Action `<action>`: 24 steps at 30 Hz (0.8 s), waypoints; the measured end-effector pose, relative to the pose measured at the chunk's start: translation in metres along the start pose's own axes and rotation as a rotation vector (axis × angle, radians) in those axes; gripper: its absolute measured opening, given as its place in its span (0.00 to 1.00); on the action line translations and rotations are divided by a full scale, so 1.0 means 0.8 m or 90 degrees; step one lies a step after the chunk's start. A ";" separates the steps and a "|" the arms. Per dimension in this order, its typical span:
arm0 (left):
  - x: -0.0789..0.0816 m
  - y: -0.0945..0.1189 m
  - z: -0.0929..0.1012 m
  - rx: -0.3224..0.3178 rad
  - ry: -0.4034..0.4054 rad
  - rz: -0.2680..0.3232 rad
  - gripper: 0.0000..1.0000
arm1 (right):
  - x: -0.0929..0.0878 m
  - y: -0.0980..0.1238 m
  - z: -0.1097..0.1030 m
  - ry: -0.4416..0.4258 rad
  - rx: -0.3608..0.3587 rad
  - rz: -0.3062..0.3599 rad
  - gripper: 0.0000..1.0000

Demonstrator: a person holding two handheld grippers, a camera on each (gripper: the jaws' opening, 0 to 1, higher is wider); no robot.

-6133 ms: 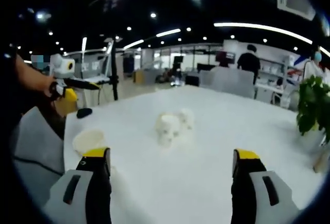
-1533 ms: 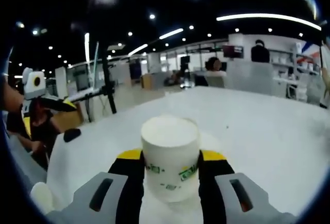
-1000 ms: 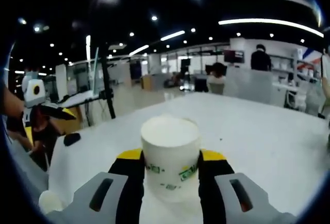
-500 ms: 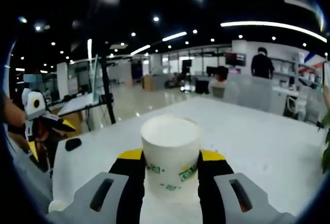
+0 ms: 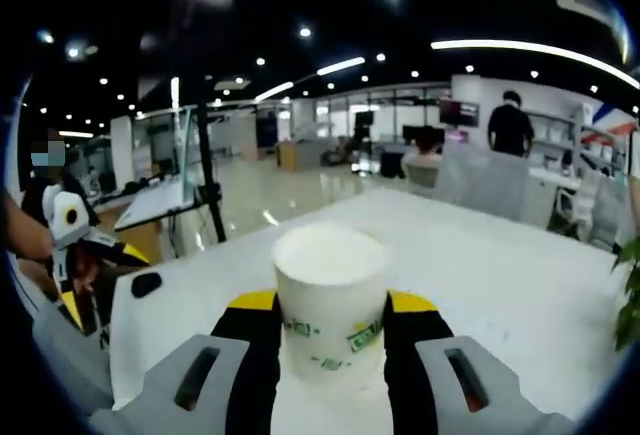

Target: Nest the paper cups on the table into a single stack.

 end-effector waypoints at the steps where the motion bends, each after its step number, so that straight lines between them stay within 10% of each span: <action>1: 0.000 0.000 0.000 0.000 0.000 -0.001 0.98 | 0.002 0.000 -0.001 0.001 0.001 0.001 0.37; 24: 0.012 0.011 0.001 0.006 0.015 0.020 0.98 | 0.016 0.010 -0.017 0.006 0.018 -0.007 0.36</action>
Point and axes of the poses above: the point that each gripper's makers call its tool centre point, and the gripper's own axes: y roughly backward along the fingers, z roughly to its right, x roughly out of its top, the point moved 3 cm from there along y, roughly backward along the fingers, and after that the axes turned 2 degrees about -z, right-handed, at the moved point
